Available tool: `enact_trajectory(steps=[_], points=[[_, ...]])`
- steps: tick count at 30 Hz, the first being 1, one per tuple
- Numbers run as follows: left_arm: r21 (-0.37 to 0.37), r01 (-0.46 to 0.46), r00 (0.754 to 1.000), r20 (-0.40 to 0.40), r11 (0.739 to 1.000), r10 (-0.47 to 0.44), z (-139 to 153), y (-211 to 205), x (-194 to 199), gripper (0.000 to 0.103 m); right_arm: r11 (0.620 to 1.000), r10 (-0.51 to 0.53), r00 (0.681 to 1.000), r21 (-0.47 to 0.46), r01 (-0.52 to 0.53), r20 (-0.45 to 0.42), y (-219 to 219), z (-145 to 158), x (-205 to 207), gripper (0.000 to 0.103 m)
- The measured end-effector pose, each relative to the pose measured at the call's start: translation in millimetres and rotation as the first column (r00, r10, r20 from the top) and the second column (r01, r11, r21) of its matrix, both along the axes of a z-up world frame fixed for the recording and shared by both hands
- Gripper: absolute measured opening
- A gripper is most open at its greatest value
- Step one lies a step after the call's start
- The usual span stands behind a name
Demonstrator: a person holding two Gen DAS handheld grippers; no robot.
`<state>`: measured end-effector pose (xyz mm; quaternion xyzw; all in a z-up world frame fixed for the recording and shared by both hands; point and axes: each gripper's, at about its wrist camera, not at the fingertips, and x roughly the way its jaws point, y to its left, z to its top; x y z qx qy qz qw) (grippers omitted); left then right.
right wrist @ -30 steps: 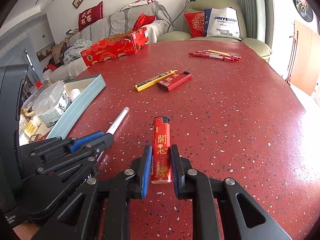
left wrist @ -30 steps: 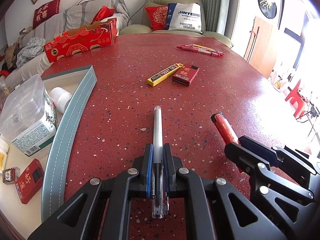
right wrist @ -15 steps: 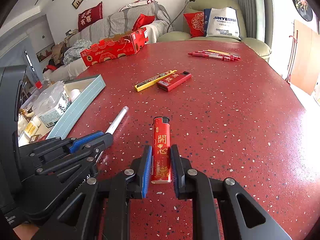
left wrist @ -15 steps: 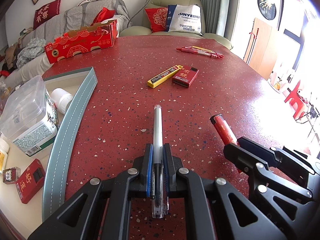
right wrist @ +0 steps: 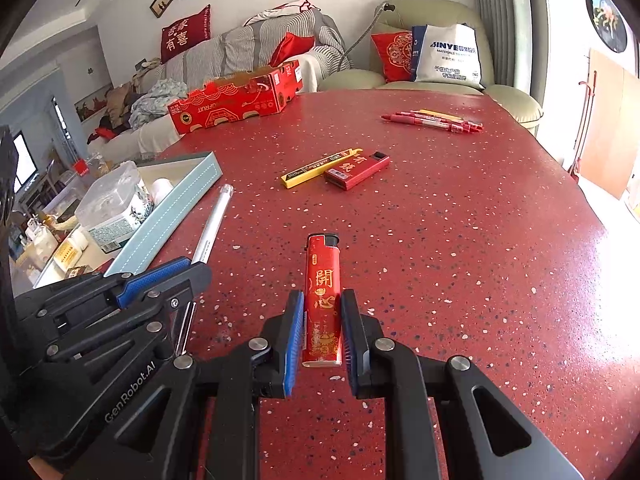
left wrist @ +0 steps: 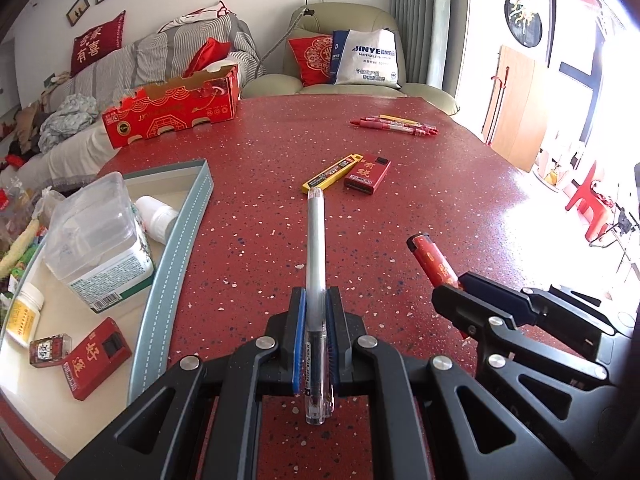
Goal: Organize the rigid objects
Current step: 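Carry the silver pen and red lighter together toward the white tray, then lower the pen and lighter into the tray and open both tools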
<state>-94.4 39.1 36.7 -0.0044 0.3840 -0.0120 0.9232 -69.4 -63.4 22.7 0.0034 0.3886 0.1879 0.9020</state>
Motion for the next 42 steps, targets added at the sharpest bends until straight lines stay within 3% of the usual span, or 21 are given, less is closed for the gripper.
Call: enact_trajectory(steps=[7, 16, 20, 26, 34, 42], points=[[-0.045, -0.048, 0.997, 0.051, 0.998, 0.050, 27.2, 30.8, -19.4, 0.010, 0.998, 0.058, 0.997, 0.032, -0.059, 0.046, 23.8, 27.5, -14.9, 0.020], [-0.134, -0.162, 0.983, 0.059, 0.978, 0.171, 47.6, 99.9, -41.8, 0.010, 0.982, 0.180, 0.980, 0.047, -0.184, 0.087, 84.1, 54.8, -31.3, 0.020], [-0.170, -0.191, 0.978, 0.050, 0.967, 0.202, 47.6, 127.7, -50.6, 0.017, 0.971, 0.229, 0.969, 0.044, -0.234, 0.097, 111.8, 60.1, -35.4, 0.020], [-0.316, -0.164, 0.979, 0.061, 0.935, 0.193, 58.5, 150.1, -60.3, 0.010, 0.964, 0.252, 0.961, 0.055, -0.260, 0.114, 132.7, 66.2, -37.1, 0.020], [-0.311, -0.172, 0.963, 0.149, 0.935, 0.226, 91.4, 177.3, -74.8, 0.010, 0.957, 0.266, 0.953, 0.074, -0.279, 0.146, 139.0, 81.3, -35.9, 0.020], [-0.286, -0.282, 0.939, 0.112, 0.916, 0.324, 91.3, 226.1, -78.1, 0.010, 0.932, 0.340, 0.928, 0.075, -0.354, 0.150, 169.3, 86.2, -40.0, 0.020]])
